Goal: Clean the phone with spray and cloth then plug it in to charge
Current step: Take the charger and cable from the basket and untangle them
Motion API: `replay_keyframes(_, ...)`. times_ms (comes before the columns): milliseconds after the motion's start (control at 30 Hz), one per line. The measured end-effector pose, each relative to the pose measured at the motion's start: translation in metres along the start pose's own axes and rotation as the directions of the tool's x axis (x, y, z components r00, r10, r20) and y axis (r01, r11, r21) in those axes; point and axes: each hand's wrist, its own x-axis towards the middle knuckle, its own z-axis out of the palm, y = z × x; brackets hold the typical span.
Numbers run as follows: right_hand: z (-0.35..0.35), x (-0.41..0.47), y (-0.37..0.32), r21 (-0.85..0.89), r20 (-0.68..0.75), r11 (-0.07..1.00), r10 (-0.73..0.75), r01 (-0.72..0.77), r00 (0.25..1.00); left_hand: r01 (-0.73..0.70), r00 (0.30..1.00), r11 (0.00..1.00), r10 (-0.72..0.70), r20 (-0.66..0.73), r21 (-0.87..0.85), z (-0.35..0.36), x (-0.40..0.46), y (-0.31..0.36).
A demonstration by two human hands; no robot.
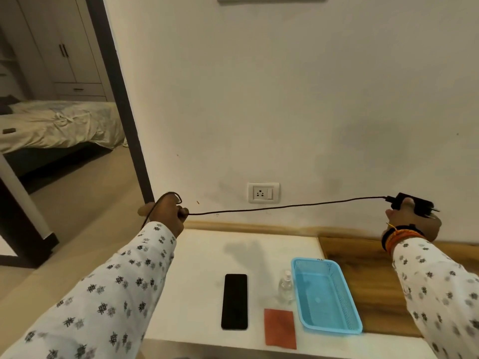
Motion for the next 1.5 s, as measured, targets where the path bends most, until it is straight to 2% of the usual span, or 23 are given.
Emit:
replay_keyframes(67,-0.003,0.001,0.0,-0.007,0.004,1.0,-0.017,0.017,1.0,-0.026,0.994,1.0,0.027,0.104,-0.014,-0.001,-0.003,0.002)
replay_keyframes(167,-0.004,0.001,-0.001,0.019,0.015,0.999,-0.039,0.038,0.999,0.001,0.969,1.0,-0.006,0.246,0.022,-0.006,-0.002,-0.001)
replay_keyframes(267,-0.001,-0.001,-0.002,0.023,0.022,0.997,-0.069,0.069,0.997,0.034,0.955,0.999,-0.041,0.293,0.028,-0.009,0.0,-0.002)
replay_keyframes(367,-0.001,-0.001,-0.004,0.101,0.065,0.994,-0.036,0.03,0.997,0.048,0.964,0.997,-0.063,0.26,0.063,-0.016,0.01,-0.004)
replay_keyframes(500,-0.001,0.005,-0.006,0.201,0.219,0.97,0.088,-0.133,0.972,0.092,0.993,0.993,-0.097,0.069,0.078,-0.019,0.017,-0.01)
replay_keyframes(567,0.002,0.003,-0.005,0.242,0.271,0.952,0.121,-0.189,0.955,0.123,0.992,0.985,-0.126,0.02,0.121,-0.019,0.015,-0.014)
replay_keyframes(733,0.017,-0.005,0.005,0.223,0.249,0.967,0.069,-0.126,0.966,0.163,0.963,0.938,-0.219,0.157,0.307,-0.017,0.013,-0.019)
replay_keyframes(833,0.022,-0.007,0.006,0.244,0.266,0.96,0.073,-0.14,0.961,0.129,0.97,0.912,-0.198,0.142,0.39,-0.018,0.011,-0.02)
replay_keyframes(967,0.025,-0.009,0.009,0.238,0.343,0.952,0.102,-0.191,0.934,0.124,0.961,0.939,-0.194,0.196,0.32,-0.019,0.015,-0.023)
replay_keyframes(1033,0.027,-0.01,0.01,0.227,0.374,0.953,0.107,-0.203,0.921,0.132,0.948,0.92,-0.226,0.223,0.369,-0.019,0.013,-0.023)
replay_keyframes(1133,0.03,-0.015,0.011,0.202,0.444,0.958,0.094,-0.202,0.891,0.232,0.884,0.856,-0.384,0.268,0.461,-0.019,-0.001,-0.025)
replay_keyframes(1200,0.033,-0.021,0.009,0.196,0.493,0.958,0.089,-0.209,0.866,0.333,0.791,0.791,-0.53,0.304,0.513,-0.02,-0.01,-0.023)
replay_keyframes(1267,0.036,-0.027,0.007,0.183,0.522,0.962,0.081,-0.205,0.849,0.376,0.691,0.728,-0.632,0.35,0.574,-0.019,-0.013,-0.02)
replay_keyframes(1333,0.038,-0.031,0.004,0.183,0.535,0.96,0.084,-0.212,0.84,0.403,0.608,0.726,-0.667,0.43,0.557,-0.019,-0.014,-0.017)
replay_keyframes(1400,0.04,-0.034,0.003,0.17,0.551,0.962,0.087,-0.213,0.83,0.405,0.557,0.728,-0.676,0.483,0.553,-0.019,-0.014,-0.016)
replay_keyframes(1500,0.042,-0.035,0.004,0.12,0.577,0.973,0.093,-0.196,0.811,0.312,0.486,0.67,-0.722,0.493,0.673,-0.023,-0.012,-0.014)
